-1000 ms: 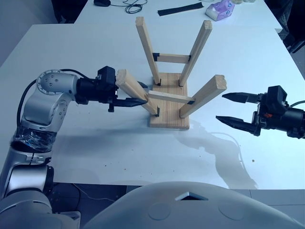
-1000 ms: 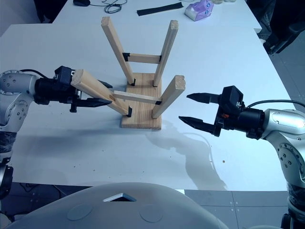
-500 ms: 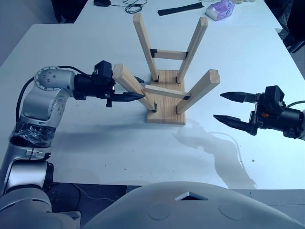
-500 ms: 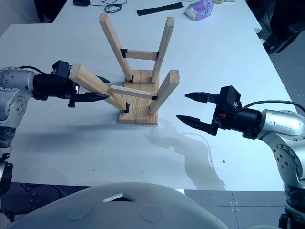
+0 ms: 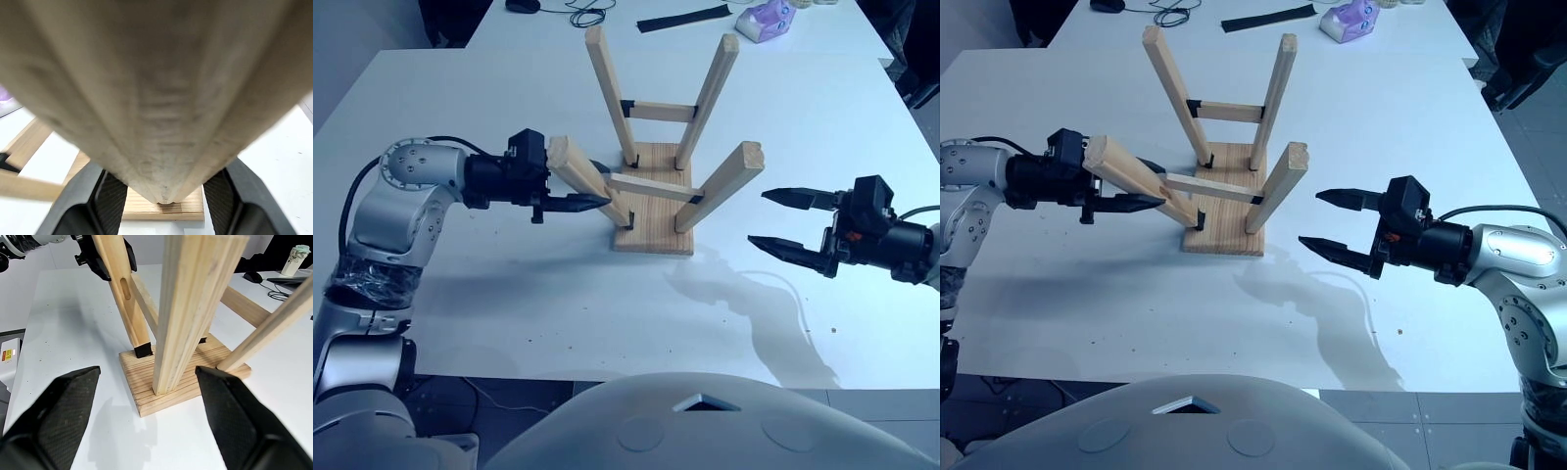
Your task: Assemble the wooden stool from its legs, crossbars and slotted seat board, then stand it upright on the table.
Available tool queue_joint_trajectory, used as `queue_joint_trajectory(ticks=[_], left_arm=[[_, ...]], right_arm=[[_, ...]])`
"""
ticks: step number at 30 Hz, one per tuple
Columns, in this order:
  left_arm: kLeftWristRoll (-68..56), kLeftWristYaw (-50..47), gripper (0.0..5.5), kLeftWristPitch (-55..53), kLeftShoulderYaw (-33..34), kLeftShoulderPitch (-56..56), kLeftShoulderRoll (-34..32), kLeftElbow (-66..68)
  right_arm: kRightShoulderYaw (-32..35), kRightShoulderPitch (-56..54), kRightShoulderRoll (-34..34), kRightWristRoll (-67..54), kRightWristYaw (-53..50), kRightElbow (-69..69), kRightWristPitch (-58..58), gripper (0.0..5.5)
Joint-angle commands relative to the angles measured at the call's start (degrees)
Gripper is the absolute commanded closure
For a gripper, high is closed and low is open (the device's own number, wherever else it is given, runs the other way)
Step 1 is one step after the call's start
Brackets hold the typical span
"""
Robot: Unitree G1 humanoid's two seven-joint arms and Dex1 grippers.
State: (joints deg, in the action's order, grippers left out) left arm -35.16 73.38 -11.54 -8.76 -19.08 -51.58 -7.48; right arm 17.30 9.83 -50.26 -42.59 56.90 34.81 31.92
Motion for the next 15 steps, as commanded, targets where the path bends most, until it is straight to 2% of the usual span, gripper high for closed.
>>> queue_joint_trajectory(ticks=[1, 15], left_arm=[[4.2, 1.1, 3.47, -7.8, -4.4, 6.7, -2.8, -1.1], [6.5, -0.1, 3.47, -6.1, -4.7, 6.1, -2.6, 0.9]], right_arm=[[1.2, 0.2, -0.9, -0.2, 0.3, 0.5, 0.0, 1.92], [1.2, 0.4, -0.2, -0.5, -0.5, 1.5, 0.1, 1.92]])
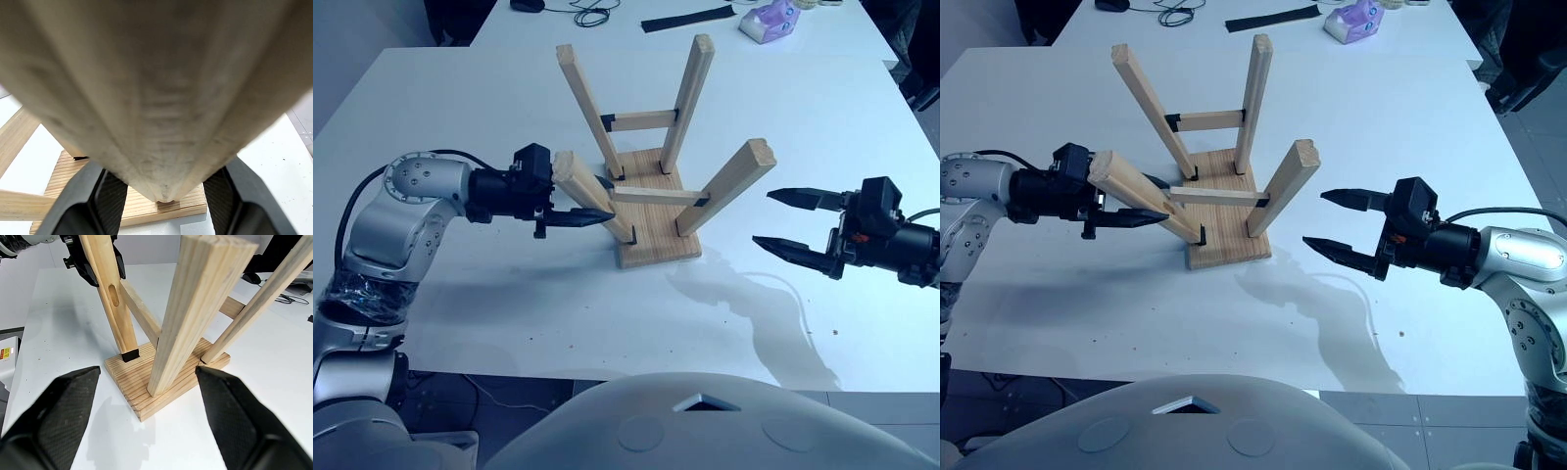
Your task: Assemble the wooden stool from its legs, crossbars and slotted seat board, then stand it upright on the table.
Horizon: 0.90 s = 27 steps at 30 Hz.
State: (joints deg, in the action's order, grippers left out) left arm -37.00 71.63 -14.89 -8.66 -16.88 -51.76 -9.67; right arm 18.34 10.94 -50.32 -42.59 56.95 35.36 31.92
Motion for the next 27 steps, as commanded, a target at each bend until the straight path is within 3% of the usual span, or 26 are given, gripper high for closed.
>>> queue_joint_trajectory(ticks=[1, 16, 27], left_arm=[[8.7, 1.5, 3.47, -2.4, -5.0, 3.9, -2.3, 3.5], [11.1, -0.6, 3.47, 0.6, -7.1, 3.5, -1.9, 6.7], [10.9, -1.2, 3.47, 0.6, -7.7, 3.1, -1.6, 6.5]], right_arm=[[0.1, -1.0, -0.1, -0.9, -0.6, 1.3, 0.3, 1.92], [-3.2, -6.0, 0.1, -5.9, -2.8, 5.2, 2.7, 1.92], [-10.1, -22.4, 0.4, -17.5, -8.9, 9.4, 8.9, 1.92]])
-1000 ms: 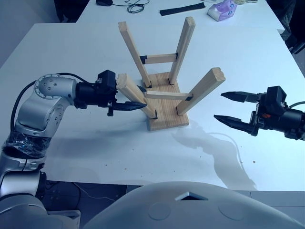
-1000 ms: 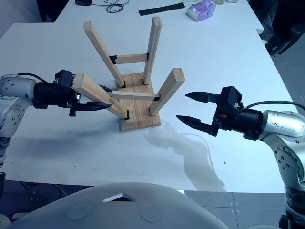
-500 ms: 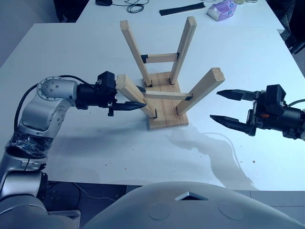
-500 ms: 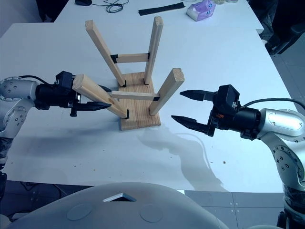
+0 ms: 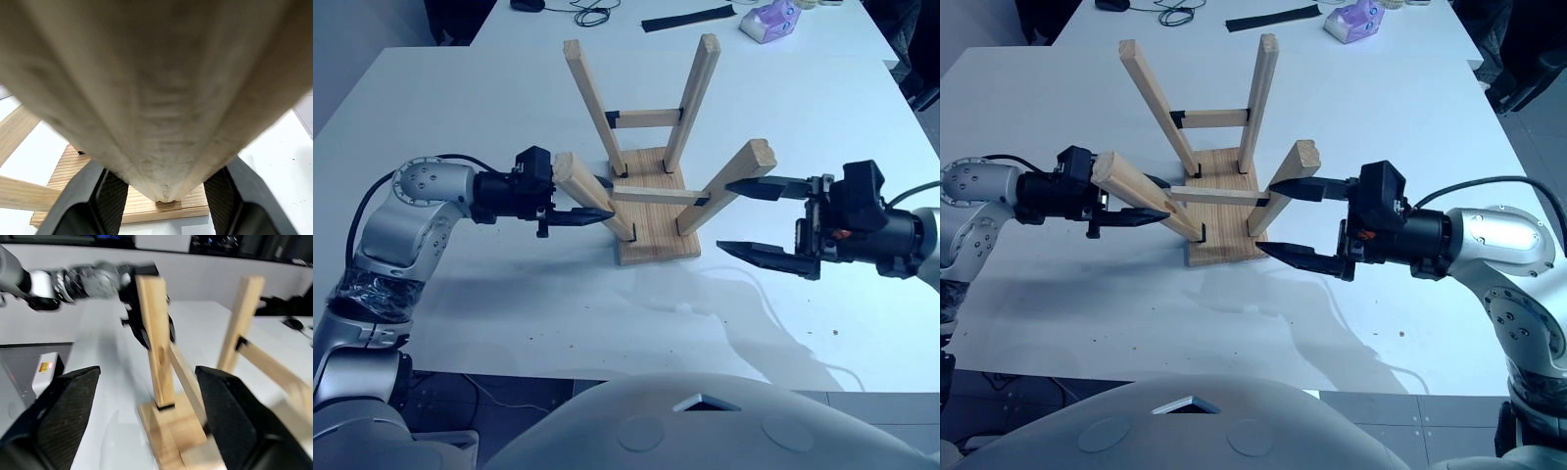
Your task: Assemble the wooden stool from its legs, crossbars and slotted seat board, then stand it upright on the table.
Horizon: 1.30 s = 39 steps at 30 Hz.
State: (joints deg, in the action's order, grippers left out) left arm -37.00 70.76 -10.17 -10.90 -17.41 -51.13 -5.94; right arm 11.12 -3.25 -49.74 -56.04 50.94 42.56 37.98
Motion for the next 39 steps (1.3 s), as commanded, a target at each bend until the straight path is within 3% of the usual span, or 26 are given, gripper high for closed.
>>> queue_joint_trajectory(ticks=[1, 6, 13, 21, 25, 30, 39], left_arm=[[10.8, -0.4, 3.47, -4.1, -5.4, 3.6, -2.2, 2.7], [10.6, -0.9, 3.47, -4.3, -5.6, 3.9, -2.2, 2.1], [10.2, -1.5, 3.47, -4.6, -5.6, 4.3, -2.1, 1.3], [10.0, -2.4, 3.47, -4.7, -5.7, 4.9, -1.8, 0.8], [10.1, -2.5, 3.47, -4.7, -6.0, 4.5, -1.6, 0.9], [10.1, -2.4, 3.47, -4.7, -6.4, 4.1, -1.4, 0.8], [9.9, -3.1, 3.47, -5.2, -6.3, 5.1, -1.6, -0.6]], right_arm=[[-3.8, -11.0, 0.3, -4.6, -4.0, 2.4, 3.3, 1.92], [-11.7, -28.5, 3.5, 0.9, -9.3, -1.6, 5.9, 2.30], [-14.2, -45.3, 4.2, 5.2, -4.9, -14.2, 6.0, 3.24], [-33.6, -57.1, 11.5, 30.5, 6.6, -34.5, -9.0, 3.25], [-40.1, -60.2, 18.5, 40.1, 10.2, -49.0, -17.8, 3.25], [-43.8, -59.3, 23.1, 46.3, 15.9, -58.8, -25.1, 3.25], [-45.1, -55.9, 24.4, 47.6, 27.6, -59.2, -25.1, 3.25]])
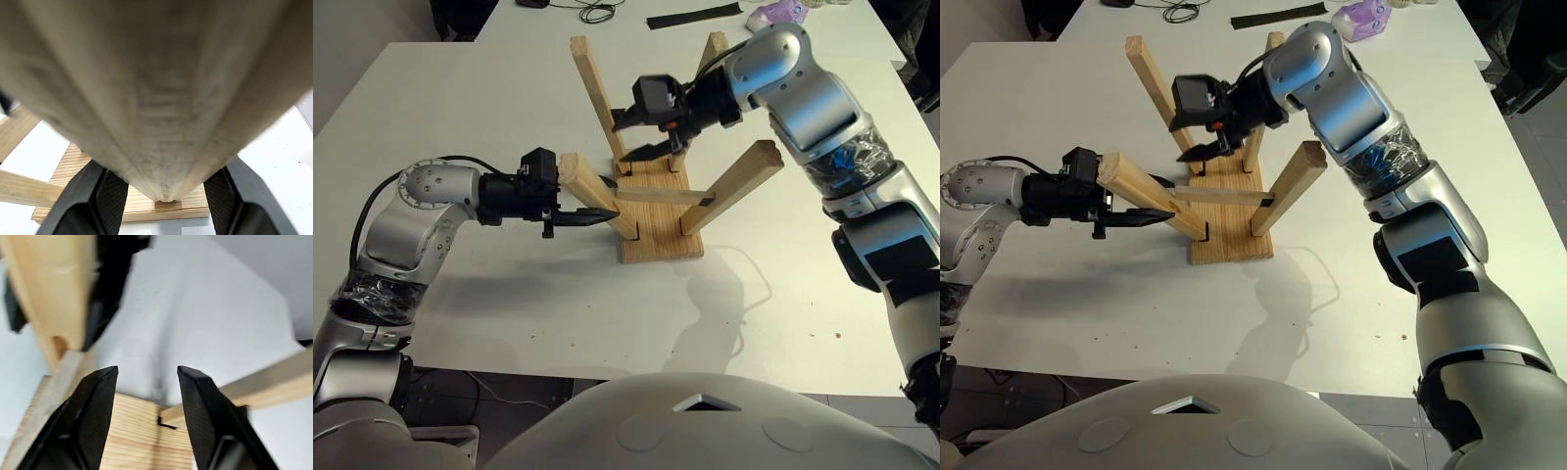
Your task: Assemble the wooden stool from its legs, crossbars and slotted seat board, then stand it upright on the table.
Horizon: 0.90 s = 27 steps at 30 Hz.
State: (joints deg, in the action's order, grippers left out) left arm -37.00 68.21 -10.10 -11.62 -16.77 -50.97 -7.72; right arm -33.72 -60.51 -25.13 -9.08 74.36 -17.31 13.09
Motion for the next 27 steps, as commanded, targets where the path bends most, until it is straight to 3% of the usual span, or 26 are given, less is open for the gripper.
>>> queue_joint_trajectory(ticks=[1, 27], left_arm=[[9.8, -0.8, 3.47, -5.3, -5.6, 4.6, -1.8, 0.9], [10.1, -2.5, 3.47, -4.9, -5.3, 7.5, -2.6, -0.7]], right_arm=[[-0.1, 1.7, -0.3, 0.8, 4.9, 1.0, 0.0, 3.25], [-0.7, 12.5, -2.2, 5.9, 7.7, 6.6, -2.3, 3.25]])
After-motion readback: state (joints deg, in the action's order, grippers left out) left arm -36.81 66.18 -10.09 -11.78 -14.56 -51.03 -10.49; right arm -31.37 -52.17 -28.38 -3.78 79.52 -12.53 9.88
